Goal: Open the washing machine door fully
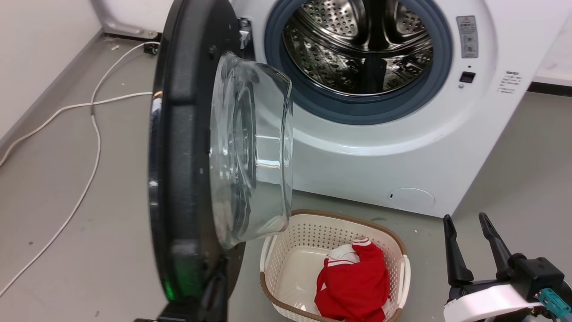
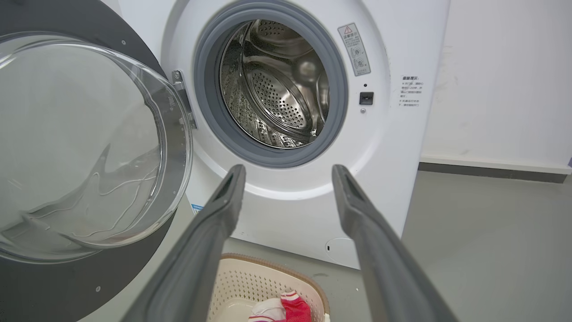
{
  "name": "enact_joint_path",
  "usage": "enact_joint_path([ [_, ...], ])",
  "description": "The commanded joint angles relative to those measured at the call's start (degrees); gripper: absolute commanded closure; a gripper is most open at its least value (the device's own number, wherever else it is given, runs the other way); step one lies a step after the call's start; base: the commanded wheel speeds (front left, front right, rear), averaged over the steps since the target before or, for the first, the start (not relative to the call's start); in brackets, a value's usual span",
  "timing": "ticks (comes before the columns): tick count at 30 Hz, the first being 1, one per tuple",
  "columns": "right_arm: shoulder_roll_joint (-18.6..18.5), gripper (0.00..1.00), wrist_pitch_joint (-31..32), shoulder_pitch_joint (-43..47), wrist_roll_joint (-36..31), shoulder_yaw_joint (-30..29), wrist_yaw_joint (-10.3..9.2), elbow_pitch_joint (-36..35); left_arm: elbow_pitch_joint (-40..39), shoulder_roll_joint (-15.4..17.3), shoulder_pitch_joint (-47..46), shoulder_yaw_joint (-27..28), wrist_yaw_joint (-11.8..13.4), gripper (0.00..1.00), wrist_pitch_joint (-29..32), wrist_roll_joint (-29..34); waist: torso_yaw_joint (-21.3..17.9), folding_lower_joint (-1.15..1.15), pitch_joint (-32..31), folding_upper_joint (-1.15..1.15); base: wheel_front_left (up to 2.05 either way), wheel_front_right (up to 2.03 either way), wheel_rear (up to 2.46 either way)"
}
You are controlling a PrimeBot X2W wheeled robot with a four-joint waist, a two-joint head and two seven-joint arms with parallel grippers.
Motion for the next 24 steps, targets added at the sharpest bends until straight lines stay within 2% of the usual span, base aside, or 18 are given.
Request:
enact_joint_path([
  [1, 0.1, 0.0, -0.1, 0.0, -0.4, 0.1, -0.04, -0.1, -0.1, 0.8, 0.2, 1.7, 0.7, 1.0, -0.1, -0.5, 0.7, 0.0, 0.1, 0.0, 0.0, 0.0, 0.0],
  [10, 0.1, 0.0, -0.1, -0.8, -0.8, 0.2, -0.04, -0.5, -0.7, 2.7, -1.5, 12.3, 2.6, 1.0, -0.1, -2.2, 1.5, 0.0, 1.6, 0.0, 0.0, 0.0, 0.0],
  [12, 0.1, 0.0, -0.1, -0.9, -0.9, 0.1, -0.04, -0.6, -0.6, 3.2, -1.7, 13.6, 2.6, 1.0, -0.1, -2.3, 1.5, 0.0, 1.8, 0.0, 0.0, 0.0, 0.0],
  [13, 0.1, 0.0, 0.0, -1.2, -1.1, -0.1, -0.03, -0.7, -0.1, 3.6, -2.4, 16.4, 2.4, 1.0, -0.1, -3.0, 1.4, 0.0, 2.4, 0.0, 0.0, 0.0, 0.0],
  [19, 0.2, 0.0, 0.3, -2.1, -1.3, -0.5, -0.04, -1.3, 1.8, 5.1, -5.0, 23.4, 2.7, 1.0, -0.1, -3.6, 1.1, 0.0, 4.4, 0.0, 0.0, 0.0, 0.0],
  [24, 0.1, 0.0, 0.5, -3.1, -1.6, -0.9, -0.04, -1.8, 3.9, 6.4, -6.9, 26.8, 2.0, 1.0, -0.1, -3.9, 0.8, 0.0, 5.9, 0.0, 0.0, 0.0, 0.0],
])
